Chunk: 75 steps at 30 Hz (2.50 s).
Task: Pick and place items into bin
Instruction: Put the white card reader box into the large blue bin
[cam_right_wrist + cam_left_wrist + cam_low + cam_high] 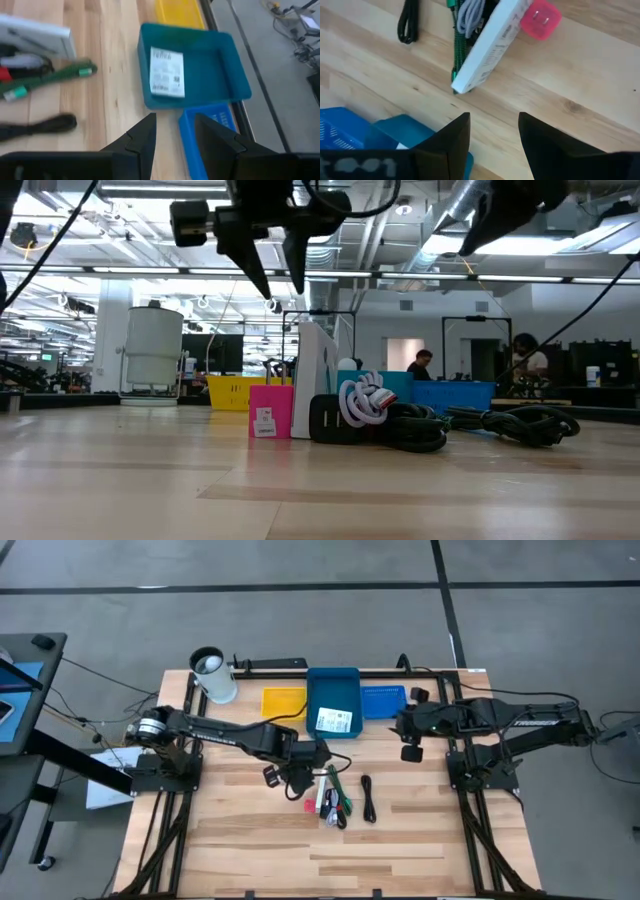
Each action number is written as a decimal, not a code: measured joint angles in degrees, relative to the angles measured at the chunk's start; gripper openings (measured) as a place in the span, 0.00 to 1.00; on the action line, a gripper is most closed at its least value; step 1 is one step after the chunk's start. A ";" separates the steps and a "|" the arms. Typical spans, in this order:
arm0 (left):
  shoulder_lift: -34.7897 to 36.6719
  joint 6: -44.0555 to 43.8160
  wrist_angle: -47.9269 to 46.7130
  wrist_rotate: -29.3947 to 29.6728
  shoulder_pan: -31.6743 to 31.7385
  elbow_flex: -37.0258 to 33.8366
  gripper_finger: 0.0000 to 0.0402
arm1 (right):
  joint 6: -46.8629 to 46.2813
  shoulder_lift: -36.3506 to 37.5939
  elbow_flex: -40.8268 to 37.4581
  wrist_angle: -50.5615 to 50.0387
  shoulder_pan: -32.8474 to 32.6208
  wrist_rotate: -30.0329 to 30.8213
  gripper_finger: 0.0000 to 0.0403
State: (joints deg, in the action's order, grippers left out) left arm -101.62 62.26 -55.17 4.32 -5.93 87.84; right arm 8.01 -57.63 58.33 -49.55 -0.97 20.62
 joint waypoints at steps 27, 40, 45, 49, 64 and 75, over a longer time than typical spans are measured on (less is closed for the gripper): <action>-1.64 4.83 8.01 0.93 -1.22 0.08 0.40 | -0.02 4.60 -0.02 -6.86 0.00 -0.22 0.32; -4.70 6.53 8.05 3.59 -5.57 0.59 0.40 | -0.47 4.39 -0.02 -7.81 -0.02 -0.25 0.32; -5.31 6.66 7.00 3.96 -5.70 0.56 0.40 | -0.99 4.42 -0.02 -8.42 -0.03 -1.14 0.32; -5.29 6.95 7.29 4.04 -5.66 0.56 0.40 | -1.14 4.42 -0.02 -8.57 -0.07 -1.22 0.32; -5.44 7.54 12.30 4.65 -5.67 0.56 0.40 | -1.09 4.42 -0.02 -8.75 -0.07 -1.25 0.32; -5.19 5.02 12.03 8.20 -5.33 2.72 0.40 | -0.87 4.39 -0.02 -8.73 -0.12 -1.26 0.32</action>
State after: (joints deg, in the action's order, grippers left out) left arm -106.82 67.29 -43.14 12.52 -11.27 90.56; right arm 7.14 -53.23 58.30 -58.28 -1.10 19.36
